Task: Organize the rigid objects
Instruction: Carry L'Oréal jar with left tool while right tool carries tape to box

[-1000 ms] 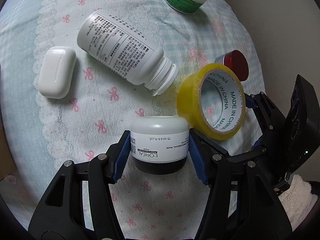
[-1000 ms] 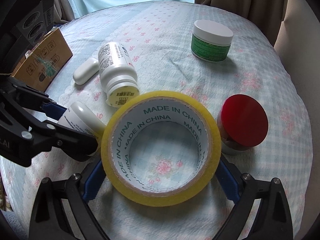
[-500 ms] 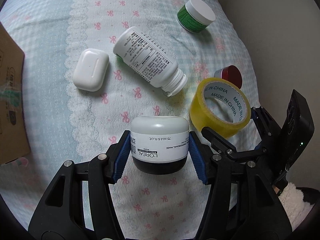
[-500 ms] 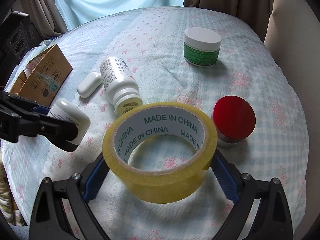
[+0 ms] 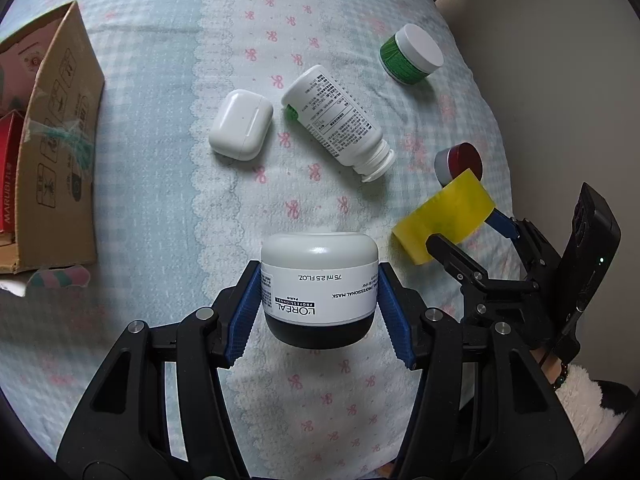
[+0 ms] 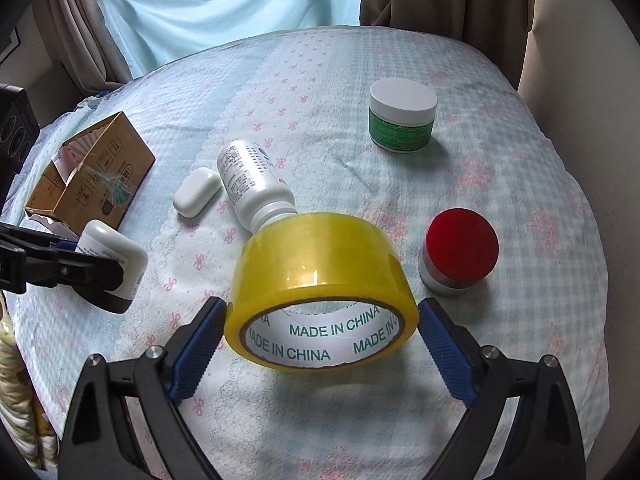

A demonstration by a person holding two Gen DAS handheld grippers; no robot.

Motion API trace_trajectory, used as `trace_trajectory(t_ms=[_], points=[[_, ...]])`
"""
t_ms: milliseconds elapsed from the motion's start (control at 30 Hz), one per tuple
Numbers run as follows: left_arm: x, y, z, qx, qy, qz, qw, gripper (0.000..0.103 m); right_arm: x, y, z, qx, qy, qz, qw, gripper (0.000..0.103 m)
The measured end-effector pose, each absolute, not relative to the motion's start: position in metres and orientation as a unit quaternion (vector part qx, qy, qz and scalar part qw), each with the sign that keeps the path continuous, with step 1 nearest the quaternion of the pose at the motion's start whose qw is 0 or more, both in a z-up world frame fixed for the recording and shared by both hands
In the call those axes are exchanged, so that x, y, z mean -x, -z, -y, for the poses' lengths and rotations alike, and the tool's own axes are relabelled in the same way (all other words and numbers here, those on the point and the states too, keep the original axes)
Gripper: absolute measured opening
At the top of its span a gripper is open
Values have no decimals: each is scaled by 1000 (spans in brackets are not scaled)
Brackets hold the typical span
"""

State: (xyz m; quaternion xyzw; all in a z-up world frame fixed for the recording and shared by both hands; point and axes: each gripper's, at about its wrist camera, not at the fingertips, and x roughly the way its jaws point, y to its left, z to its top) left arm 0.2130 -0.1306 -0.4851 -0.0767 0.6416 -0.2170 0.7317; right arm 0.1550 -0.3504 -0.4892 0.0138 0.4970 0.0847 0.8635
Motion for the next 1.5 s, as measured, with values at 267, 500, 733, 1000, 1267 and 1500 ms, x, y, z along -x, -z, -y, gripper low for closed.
trace_trajectory(t_ms=[267, 500, 733, 1000, 1267, 1500], points=[[-210, 491, 125, 86, 211, -644, 730, 53, -157, 489, 349, -11, -80, -492, 867, 94], [-209, 484, 123, 85, 214, -641, 733, 53, -154, 481, 346, -15, -75, -485, 871, 93], [-210, 469, 117, 91, 213, -631, 740, 53, -154, 468, 342, -12, -78, -483, 872, 92], [-208, 457, 103, 110, 207, -625, 745, 53, -156, 453, 335, -11, -84, -480, 873, 92], [-202, 386, 68, 137, 183, -595, 771, 53, -160, 390, 313, -8, -109, -468, 877, 92], [-198, 303, 8, 137, 150, -565, 799, 53, -170, 299, 278, -17, -137, -450, 882, 92]])
